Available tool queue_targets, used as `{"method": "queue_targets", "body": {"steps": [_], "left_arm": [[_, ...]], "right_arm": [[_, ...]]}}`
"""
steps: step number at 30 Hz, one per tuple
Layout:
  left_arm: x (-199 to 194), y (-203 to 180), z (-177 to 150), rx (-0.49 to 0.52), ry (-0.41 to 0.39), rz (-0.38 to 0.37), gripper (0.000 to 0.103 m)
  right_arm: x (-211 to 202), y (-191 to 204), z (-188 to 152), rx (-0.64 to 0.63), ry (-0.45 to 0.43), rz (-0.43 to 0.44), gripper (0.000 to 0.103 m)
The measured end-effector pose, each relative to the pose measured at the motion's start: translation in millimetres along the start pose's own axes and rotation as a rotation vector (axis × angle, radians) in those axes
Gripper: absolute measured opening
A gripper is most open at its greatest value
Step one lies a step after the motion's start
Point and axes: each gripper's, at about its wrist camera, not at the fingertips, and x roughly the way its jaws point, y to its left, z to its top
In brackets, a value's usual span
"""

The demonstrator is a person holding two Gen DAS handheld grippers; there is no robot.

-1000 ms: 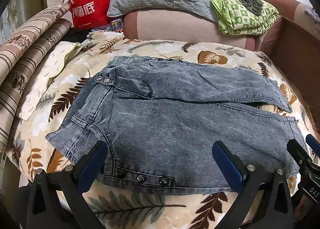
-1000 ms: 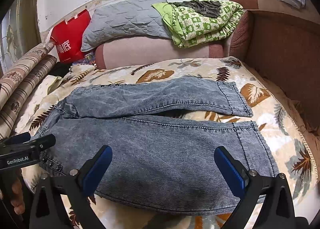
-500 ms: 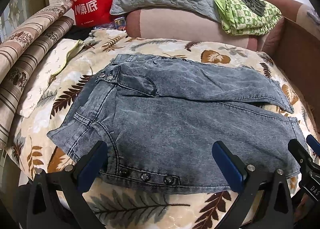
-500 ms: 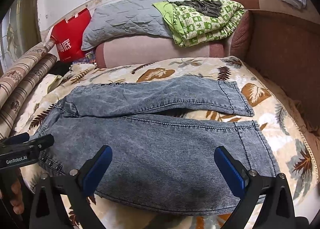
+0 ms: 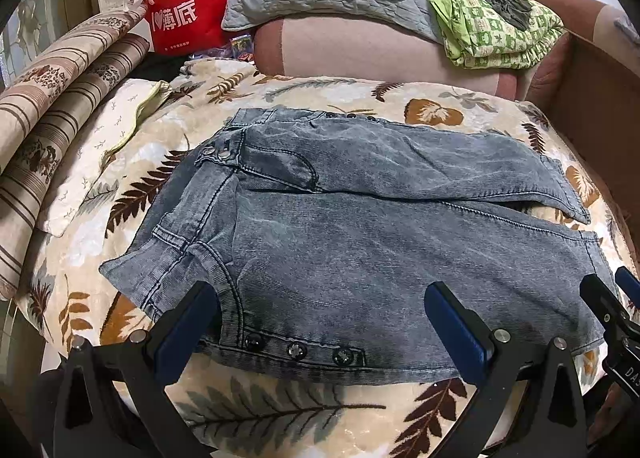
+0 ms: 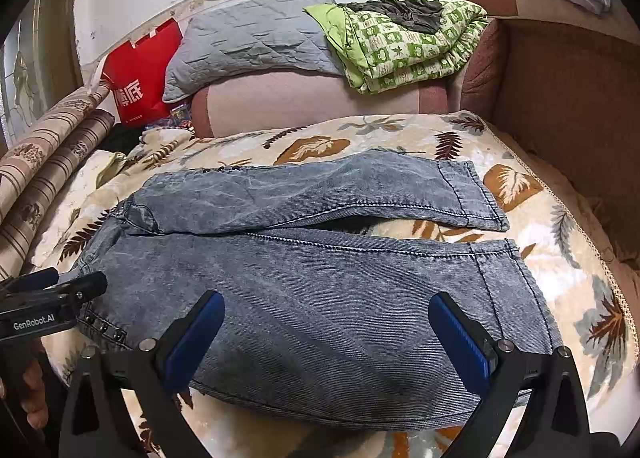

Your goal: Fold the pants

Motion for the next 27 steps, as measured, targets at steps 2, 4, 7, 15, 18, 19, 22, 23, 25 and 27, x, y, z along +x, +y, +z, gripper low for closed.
{"method": "queue_targets", "body": {"steps": [2, 4, 7, 15, 18, 19, 22, 23, 25, 27], "left_arm": [[-1, 0, 0, -0.001, -0.002, -0.001, 0.103], [-2, 1, 0, -0.001, -0.001, -0.002, 0.103], [-3, 4, 0, -0.007, -0.003, -0.001, 0.103], [2, 31, -1, -0.086, 0.032, -0.024, 0.103], [10, 76, -7, -0.243, 0.068, -0.009, 0.103], [16, 97, -11, -0.321, 0.095, 0.002, 0.103], [33, 148, -20, -0.513, 0.167, 0.043, 0.103], [38, 158, -22, -0.551, 0.179, 0.051, 0.103], [45, 173, -25, -0.604, 0.191, 0.045, 0.103], [53, 181, -23, -0.622, 0.191, 0.035, 0.103]], "right_arm": [[0, 0, 0, 0.000, 0.001, -0.001, 0.103], [0, 0, 0, 0.000, 0.001, -0.004, 0.103], [0, 0, 0, 0.000, 0.001, -0.005, 0.103], [1, -2, 0, 0.020, 0.022, 0.009, 0.103], [2, -16, -1, 0.109, 0.072, 0.066, 0.103], [1, -23, -3, 0.154, 0.102, 0.101, 0.103], [-1, -42, -15, 0.258, 0.197, 0.175, 0.103], [-1, -47, -19, 0.277, 0.223, 0.179, 0.103], [-2, -65, -31, 0.344, 0.291, 0.181, 0.103], [-1, -92, -43, 0.482, 0.346, 0.203, 0.103]]}}
